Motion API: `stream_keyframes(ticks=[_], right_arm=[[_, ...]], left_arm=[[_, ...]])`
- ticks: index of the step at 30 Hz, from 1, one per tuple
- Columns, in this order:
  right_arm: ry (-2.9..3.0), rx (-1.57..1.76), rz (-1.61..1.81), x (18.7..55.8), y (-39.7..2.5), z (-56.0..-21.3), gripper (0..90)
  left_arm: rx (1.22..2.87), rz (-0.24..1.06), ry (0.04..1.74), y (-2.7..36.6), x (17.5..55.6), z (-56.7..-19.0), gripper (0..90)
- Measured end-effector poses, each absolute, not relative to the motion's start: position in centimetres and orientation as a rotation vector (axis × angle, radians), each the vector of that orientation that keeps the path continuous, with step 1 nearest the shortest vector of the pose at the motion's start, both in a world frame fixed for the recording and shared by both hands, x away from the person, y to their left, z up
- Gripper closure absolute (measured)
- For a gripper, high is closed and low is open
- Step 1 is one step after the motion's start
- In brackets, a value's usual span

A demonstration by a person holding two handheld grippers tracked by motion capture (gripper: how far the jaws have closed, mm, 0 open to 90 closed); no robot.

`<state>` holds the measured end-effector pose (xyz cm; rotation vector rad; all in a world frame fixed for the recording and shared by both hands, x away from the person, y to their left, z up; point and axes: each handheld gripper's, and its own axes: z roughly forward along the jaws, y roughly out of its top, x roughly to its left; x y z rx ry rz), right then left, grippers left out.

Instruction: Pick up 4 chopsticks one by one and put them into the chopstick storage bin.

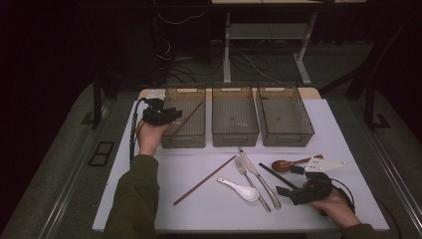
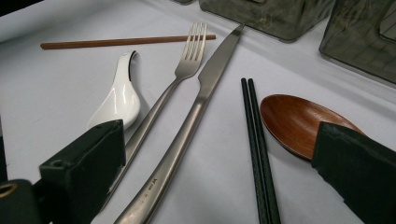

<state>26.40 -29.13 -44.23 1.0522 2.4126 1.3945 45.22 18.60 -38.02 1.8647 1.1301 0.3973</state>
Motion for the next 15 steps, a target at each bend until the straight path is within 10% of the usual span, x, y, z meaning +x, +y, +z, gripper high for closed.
stream_keyframes(ticks=[15], right_arm=[[2.412,1.061,1.404,26.3,-29.1,-44.2,2.7]], left_arm=[[1.902,0.328,0.944,17.7,41.5,-36.0,45.6]])
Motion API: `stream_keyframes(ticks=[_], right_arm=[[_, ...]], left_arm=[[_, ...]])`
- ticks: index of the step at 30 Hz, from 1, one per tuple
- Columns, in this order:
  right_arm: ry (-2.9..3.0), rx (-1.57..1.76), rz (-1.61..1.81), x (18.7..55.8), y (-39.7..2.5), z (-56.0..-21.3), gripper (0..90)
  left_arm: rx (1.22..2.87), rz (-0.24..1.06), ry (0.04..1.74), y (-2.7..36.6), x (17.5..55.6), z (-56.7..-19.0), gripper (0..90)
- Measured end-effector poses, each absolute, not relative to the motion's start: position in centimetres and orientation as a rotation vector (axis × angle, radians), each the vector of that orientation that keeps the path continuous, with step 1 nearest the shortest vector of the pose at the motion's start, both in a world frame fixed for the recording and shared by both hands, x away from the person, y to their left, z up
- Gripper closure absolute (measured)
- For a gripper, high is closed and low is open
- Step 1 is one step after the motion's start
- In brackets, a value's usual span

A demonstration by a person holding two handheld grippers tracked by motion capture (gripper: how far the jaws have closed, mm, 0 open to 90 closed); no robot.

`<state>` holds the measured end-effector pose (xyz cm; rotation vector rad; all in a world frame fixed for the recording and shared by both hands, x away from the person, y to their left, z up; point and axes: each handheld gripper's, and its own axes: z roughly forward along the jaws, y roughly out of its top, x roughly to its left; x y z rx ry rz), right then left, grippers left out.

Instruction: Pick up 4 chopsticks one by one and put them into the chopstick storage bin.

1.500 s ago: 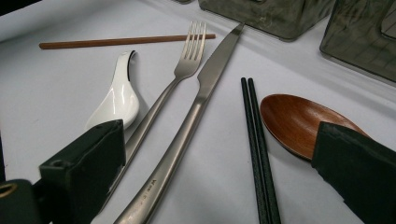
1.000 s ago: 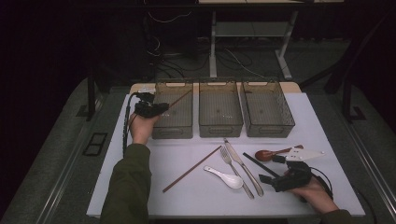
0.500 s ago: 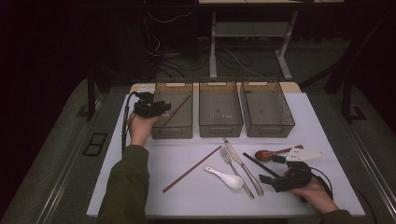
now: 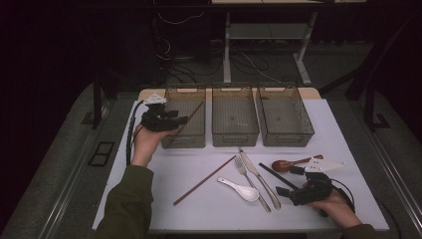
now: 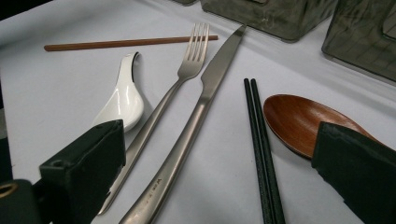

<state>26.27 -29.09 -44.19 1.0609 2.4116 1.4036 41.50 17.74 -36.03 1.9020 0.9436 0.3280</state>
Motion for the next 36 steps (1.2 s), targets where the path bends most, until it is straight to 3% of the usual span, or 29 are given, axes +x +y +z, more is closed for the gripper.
stream_keyframes(ticks=[3,6,24,36], right_arm=[[2.397,1.077,1.404,26.3,-29.1,-44.2,3.5],[2.363,1.082,1.389,26.2,-29.1,-44.2,13.1],[2.354,1.041,1.297,25.7,-29.0,-43.9,11.8],[2.361,1.017,1.271,26.0,-28.6,-43.3,11.9]], left_arm=[[1.895,0.306,0.911,17.5,40.5,-35.8,44.5],[1.896,0.292,0.881,17.0,39.6,-35.6,42.3],[1.948,0.199,0.776,14.4,35.3,-37.1,33.8],[1.953,0.204,0.773,14.2,32.7,-39.0,20.1]])
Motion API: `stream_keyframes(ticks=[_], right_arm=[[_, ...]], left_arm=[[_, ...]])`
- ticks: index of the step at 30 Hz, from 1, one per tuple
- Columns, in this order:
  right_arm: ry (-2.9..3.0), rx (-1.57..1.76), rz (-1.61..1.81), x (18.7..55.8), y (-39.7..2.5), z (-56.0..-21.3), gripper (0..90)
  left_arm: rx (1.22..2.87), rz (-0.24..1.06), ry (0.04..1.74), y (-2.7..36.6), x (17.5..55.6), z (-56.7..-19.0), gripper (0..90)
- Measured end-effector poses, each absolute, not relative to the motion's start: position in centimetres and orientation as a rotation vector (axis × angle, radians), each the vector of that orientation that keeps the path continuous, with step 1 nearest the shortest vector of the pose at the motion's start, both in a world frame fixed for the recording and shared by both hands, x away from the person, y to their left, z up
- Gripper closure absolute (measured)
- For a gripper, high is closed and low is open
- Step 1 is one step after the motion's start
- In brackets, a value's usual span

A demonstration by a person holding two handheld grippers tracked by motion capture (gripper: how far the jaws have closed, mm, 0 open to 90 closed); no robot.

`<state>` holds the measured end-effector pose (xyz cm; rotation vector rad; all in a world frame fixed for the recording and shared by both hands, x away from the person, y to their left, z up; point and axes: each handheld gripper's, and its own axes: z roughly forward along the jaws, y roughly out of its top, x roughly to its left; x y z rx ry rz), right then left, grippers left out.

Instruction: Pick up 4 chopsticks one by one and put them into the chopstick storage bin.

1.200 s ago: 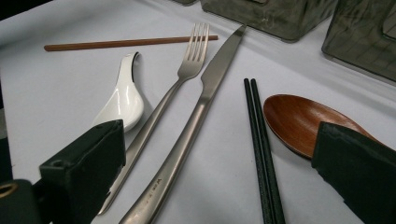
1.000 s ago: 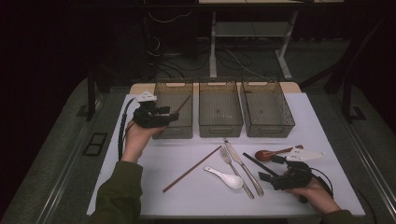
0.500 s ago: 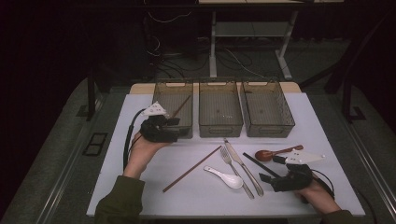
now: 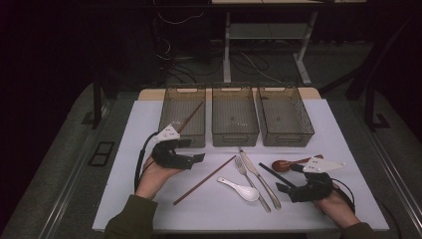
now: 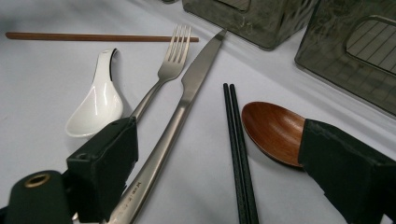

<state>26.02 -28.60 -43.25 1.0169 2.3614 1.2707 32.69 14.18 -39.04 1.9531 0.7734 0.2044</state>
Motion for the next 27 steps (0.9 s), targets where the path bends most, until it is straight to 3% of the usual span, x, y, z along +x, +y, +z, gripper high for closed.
stream_keyframes(ticks=[13,27], right_arm=[[2.347,1.037,1.240,26.1,-28.7,-43.8,11.9],[2.371,1.025,1.260,25.9,-28.9,-44.0,12.0]], left_arm=[[2.009,0.203,0.760,13.0,29.8,-41.7,5.5],[2.093,0.203,0.731,12.5,28.8,-44.0,8.5]])
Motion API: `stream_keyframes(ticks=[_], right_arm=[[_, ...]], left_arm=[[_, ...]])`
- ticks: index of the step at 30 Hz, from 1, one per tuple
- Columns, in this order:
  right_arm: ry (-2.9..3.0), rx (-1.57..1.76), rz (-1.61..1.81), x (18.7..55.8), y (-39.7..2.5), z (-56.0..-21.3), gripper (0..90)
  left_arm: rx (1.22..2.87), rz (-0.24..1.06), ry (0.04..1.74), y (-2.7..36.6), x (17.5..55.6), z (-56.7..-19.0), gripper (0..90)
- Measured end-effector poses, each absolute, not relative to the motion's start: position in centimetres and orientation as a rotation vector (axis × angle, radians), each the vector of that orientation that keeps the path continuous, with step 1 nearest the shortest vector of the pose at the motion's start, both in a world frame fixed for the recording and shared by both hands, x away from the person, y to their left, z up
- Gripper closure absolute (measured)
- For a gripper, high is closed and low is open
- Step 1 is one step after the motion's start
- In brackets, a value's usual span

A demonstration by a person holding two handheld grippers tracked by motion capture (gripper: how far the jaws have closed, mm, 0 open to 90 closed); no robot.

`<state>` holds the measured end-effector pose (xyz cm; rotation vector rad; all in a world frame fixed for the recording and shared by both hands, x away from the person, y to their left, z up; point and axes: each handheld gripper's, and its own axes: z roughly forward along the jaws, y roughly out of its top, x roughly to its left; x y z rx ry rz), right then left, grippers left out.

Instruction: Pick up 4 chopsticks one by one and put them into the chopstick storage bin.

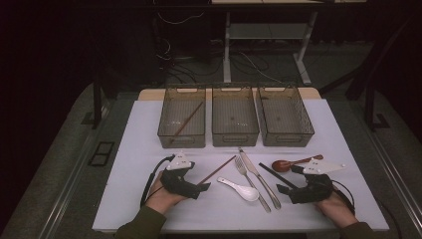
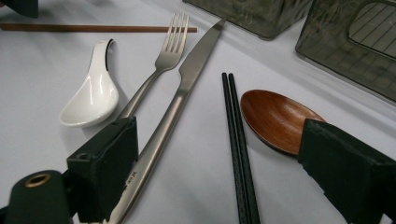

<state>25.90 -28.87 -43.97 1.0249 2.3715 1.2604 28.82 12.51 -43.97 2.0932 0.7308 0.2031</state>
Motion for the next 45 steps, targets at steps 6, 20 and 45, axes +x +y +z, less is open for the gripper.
stream_keyframes(ticks=[6,20,45], right_arm=[[2.381,1.025,1.248,25.9,-28.8,-44.1,12.0],[2.392,1.019,1.247,26.0,-28.8,-44.2,12.0],[2.402,1.018,1.237,26.0,-28.7,-44.3,12.0]], left_arm=[[2.103,0.199,0.733,12.8,28.8,-44.0,23.3],[2.127,0.204,0.708,12.6,28.5,-44.0,60.3],[2.206,0.182,0.725,11.8,28.8,-44.9,77.4]])
